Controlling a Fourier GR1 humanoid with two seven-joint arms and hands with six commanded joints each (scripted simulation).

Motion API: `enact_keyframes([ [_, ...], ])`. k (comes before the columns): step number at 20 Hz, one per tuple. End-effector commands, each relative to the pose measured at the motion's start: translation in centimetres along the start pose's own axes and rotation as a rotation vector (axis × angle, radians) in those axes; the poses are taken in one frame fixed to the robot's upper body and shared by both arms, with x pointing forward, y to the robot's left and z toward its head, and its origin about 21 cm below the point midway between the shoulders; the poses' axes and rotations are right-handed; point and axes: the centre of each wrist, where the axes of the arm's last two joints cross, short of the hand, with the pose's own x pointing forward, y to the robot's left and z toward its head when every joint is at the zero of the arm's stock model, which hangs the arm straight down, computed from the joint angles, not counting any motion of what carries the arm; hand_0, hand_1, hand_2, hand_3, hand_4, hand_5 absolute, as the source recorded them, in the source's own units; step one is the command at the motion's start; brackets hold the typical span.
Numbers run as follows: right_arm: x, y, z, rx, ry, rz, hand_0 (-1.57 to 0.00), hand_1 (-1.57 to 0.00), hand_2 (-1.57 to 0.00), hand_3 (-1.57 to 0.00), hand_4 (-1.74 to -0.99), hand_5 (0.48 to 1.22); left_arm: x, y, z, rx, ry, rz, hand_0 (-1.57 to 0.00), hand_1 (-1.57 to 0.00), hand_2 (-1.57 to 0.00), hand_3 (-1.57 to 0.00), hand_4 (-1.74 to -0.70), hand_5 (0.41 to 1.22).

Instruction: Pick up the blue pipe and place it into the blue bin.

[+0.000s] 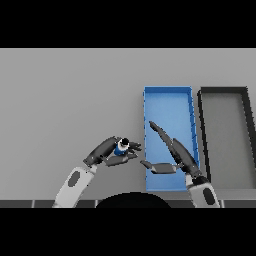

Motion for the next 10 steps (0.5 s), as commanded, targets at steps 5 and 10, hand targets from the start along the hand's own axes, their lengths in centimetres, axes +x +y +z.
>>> enact_keyframes([
  [5,2.0,1.0,-2.4,0.130,-0.008,-0.015,0.00,0.00,0.00,0.00,-1.232,0.525,0.3,-0.1,-0.4,0.003,0.003,-0.001,-1.57,-1.57,-1.57,-1.57,-1.47,1.221],
  [10,3.7,1.8,-5.1,0.247,-0.069,-0.005,0.00,0.00,0.00,0.00,-1.201,0.514,-0.1,0.2,-0.3,-0.013,0.010,0.008,-1.57,-1.57,-1.57,-1.57,-1.47,1.221],
])
